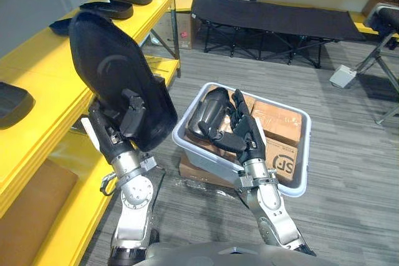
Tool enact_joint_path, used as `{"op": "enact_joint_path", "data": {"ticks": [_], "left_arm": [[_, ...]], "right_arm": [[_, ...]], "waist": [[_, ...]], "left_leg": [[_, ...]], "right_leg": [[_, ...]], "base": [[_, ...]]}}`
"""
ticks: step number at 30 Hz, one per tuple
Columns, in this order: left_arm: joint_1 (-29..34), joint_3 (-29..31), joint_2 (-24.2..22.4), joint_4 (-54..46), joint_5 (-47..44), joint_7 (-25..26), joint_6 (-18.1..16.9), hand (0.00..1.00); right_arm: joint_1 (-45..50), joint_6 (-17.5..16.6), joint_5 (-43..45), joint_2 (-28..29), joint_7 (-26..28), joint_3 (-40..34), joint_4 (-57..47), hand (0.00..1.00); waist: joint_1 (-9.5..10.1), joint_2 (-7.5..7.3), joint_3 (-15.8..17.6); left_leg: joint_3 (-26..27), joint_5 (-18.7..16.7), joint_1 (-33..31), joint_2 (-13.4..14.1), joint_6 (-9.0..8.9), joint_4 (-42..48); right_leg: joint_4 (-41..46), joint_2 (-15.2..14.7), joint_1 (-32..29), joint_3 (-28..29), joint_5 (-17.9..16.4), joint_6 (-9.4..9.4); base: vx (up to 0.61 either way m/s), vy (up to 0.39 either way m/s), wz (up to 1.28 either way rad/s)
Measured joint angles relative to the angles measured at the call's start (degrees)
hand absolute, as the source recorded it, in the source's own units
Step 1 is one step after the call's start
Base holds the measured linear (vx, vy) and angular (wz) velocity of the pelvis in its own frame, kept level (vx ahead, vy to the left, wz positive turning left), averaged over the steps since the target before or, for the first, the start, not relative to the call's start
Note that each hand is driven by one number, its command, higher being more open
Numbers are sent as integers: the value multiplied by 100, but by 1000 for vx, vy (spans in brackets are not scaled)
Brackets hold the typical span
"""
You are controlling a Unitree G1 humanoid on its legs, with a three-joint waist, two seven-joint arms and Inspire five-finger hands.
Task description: Walk over and take three plastic housings, then place them on the shelf
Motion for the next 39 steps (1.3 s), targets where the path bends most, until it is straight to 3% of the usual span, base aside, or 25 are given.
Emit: {"op": "enact_joint_path", "data": {"ticks": [4,5,9,14,24,33,39], "left_arm": [[407,253,18,-319,-823,-954,-124,0],[549,351,27,-502,-1245,-1481,-233,0],[670,436,93,-1024,-2003,-2573,-546,0],[832,598,153,-1309,-2424,-3332,-840,0],[844,853,117,-1270,-2849,-3833,-857,0],[1055,802,8,-1265,-2814,-3678,-812,0],[1055,541,28,-1164,-2813,-3743,-813,0]], "right_arm": [[-131,3,15,-124,140,-139,97,100],[-357,10,15,-130,154,-183,300,100],[-797,23,-14,-192,258,-216,503,100],[-1026,23,-44,-328,714,-123,503,100],[-1055,124,-49,-342,986,-244,502,100],[-1056,217,-10,-340,1559,-280,501,100],[-927,228,-80,-337,1537,-375,500,100]], "waist": [[161,47,97],[265,86,140],[540,158,224],[630,154,227],[723,138,379],[725,130,425],[726,178,574]], "left_leg": [[-317,-87,-153,-46,-11,199],[-404,-118,-187,-59,-17,267],[-634,-109,-236,-103,-41,289],[-847,-109,-313,-171,-48,344],[-993,-110,-361,-176,-49,373],[-849,-282,-373,-172,8,707],[-983,-5,-423,-211,148,431]], "right_leg": [[3,-6,174,-314,-89,23],[3,-6,244,-405,-101,28],[5,-6,406,-681,-122,33],[19,-16,529,-950,-124,32],[231,-39,529,-1068,-307,57],[310,-77,535,-934,-306,56],[638,-119,569,-1272,-770,14]], "base": [[2,-18,38],[1,-14,35],[7,-10,29],[19,-17,23],[-1,-14,8],[-4,-4,-7],[-33,-25,33]]}}
